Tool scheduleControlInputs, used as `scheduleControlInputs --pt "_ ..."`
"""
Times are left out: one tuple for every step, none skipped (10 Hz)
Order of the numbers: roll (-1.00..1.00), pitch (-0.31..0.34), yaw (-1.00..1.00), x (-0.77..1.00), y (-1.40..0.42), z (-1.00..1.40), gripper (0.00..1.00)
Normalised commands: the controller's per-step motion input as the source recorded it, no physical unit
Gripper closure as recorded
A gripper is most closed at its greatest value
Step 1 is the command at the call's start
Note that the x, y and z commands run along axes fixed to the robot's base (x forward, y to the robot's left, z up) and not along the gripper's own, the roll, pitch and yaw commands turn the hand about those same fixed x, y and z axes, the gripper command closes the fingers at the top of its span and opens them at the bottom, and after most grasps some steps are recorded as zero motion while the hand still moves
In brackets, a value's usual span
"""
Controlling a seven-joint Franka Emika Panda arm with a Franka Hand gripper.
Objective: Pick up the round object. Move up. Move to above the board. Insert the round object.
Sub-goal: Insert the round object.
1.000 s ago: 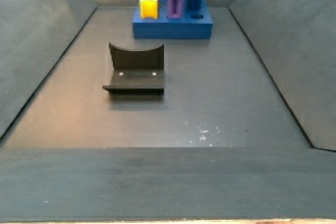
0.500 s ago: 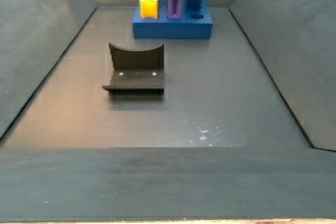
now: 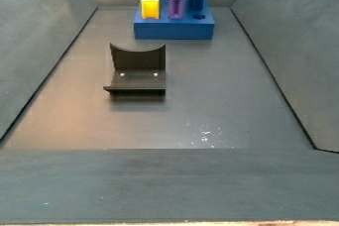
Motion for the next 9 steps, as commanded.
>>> scheduleControlInputs --pt "0.08 0.066 -0.01 0.12 0.07 -0.19 1.0" --pt "0.08 0.019 0.0 0.0 0.06 -0.21 1.0" --pt "0.09 0.0 0.0 -0.02 0.01 -0.27 1.0" --pt "0.07 0.0 0.0 -0.01 0.0 -0.32 1.0" --pt "0.09 -0.021 0.0 0.0 0.0 -0.56 1.0" --pt "0.09 -0.027 0.0 0.0 0.0 -0.57 1.0" --pt "0.04 -0.043 0.0 0.02 0.0 -0.49 1.0" --pt "-0.07 -0.104 0.0 0.0 0.0 -0.26 1.0" --pt "-0.08 -0.057 -0.04 0.0 0.09 -0.03 1.0"
